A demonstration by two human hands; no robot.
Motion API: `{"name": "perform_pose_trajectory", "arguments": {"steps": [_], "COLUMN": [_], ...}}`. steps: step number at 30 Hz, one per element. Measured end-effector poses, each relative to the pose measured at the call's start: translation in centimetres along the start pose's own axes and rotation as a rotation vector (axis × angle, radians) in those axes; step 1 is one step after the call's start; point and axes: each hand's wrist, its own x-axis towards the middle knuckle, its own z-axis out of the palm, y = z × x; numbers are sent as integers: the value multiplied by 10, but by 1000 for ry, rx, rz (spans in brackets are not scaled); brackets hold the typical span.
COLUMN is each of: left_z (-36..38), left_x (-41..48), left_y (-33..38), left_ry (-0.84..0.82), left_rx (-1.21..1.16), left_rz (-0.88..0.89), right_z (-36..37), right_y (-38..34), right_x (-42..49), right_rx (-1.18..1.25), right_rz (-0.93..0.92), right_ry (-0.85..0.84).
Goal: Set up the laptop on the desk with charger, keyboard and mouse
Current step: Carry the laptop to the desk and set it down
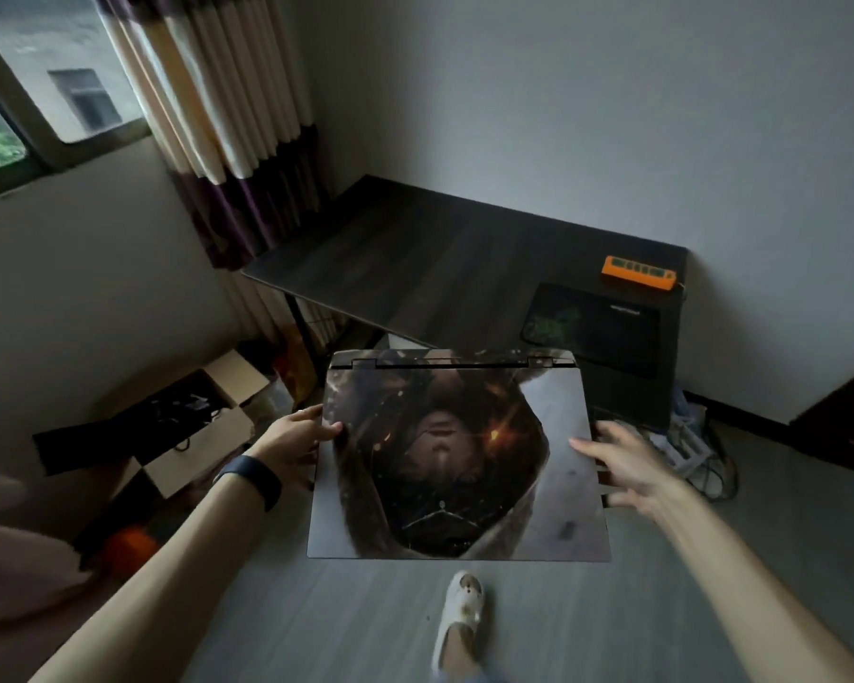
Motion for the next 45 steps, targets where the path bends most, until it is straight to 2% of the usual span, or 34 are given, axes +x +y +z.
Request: {"name": "perform_pose_trajectory", "arguments": {"steps": [5, 12, 19, 27, 34, 45], "left_z": [-10, -34, -46, -42, -1, 76], "left_x": [90, 191, 314, 430, 505, 613], "left_y": [82, 179, 271, 365, 406, 426], "left_ry": [53, 80, -3, -105, -113, -51], "left_rx": [-26, -3, 72, 191, 279, 251], "left_rz": [12, -38, -65, -101, -166, -180], "right_z": [36, 78, 120, 158, 154, 122], "right_y": [-80, -174, -223, -276, -293, -322], "right_x": [103, 195, 287, 336, 395, 523], "right_rx": [17, 26, 24, 117, 176, 182], "right_rz": [24, 46, 157, 240, 340, 514], "right_ry": [2, -11, 88, 229, 311, 389]}}
